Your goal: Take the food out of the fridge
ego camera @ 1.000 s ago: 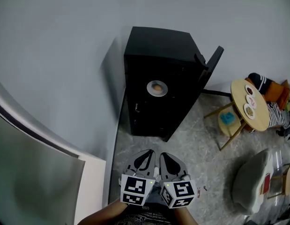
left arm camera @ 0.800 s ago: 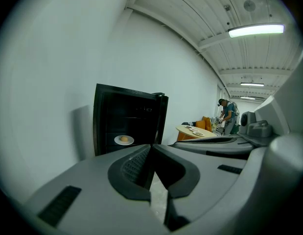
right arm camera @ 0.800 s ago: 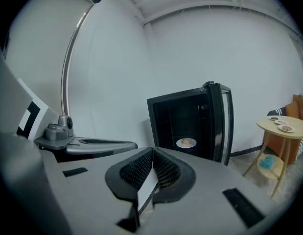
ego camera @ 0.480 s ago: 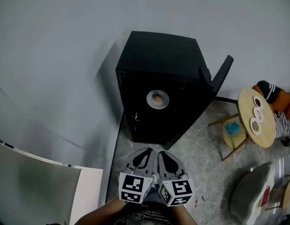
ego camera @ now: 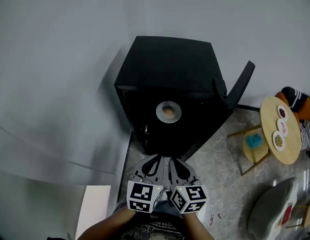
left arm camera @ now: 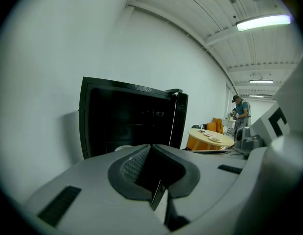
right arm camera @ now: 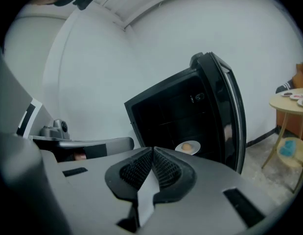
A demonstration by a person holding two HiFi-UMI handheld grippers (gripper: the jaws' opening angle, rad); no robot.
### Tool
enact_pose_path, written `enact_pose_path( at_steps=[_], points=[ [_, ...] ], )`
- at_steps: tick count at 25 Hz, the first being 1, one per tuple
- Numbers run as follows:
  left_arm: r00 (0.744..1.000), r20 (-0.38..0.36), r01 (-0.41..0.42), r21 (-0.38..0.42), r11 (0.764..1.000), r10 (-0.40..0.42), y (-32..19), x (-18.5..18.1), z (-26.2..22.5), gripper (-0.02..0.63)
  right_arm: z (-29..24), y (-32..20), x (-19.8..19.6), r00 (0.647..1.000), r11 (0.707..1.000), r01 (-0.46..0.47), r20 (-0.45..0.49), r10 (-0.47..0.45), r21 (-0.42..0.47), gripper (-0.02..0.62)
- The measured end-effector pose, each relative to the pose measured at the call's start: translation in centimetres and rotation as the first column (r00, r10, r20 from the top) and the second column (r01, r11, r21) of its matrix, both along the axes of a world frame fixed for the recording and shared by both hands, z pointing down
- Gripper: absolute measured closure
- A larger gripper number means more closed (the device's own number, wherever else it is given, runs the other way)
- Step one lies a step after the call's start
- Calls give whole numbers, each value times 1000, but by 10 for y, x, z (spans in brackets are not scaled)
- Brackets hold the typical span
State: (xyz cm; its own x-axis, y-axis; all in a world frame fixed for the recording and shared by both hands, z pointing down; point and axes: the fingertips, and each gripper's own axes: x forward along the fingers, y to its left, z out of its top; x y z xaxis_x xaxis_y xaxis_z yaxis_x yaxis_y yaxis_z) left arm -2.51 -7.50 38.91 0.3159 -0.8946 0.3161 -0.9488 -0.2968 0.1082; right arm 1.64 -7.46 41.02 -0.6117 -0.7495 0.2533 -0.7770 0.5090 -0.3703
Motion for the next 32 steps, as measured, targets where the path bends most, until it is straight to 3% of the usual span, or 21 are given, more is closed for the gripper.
enact_pose_path(
  at_steps=[5, 13, 25, 32],
  points=[
    [1000, 9, -6, -16, 1000, 6, -17, -5, 6, 586, 17, -24, -8, 990, 997, -3, 141, 15, -79, 572],
    [997, 2, -75, -13, 997, 75, -61, -25, 12, 586, 52, -80, -29, 929, 978, -81, 342, 144, -193, 572],
    [978, -7, -209, -51, 977, 209, -126, -35, 41, 586, 115, -154, -36, 782, 923, -196, 515, 352, -333, 565],
    [966, 15, -257, -60, 965, 258, -147, -38, 55, 586, 158, -186, -42, 695, 889, -217, 576, 431, -404, 491]
  ],
)
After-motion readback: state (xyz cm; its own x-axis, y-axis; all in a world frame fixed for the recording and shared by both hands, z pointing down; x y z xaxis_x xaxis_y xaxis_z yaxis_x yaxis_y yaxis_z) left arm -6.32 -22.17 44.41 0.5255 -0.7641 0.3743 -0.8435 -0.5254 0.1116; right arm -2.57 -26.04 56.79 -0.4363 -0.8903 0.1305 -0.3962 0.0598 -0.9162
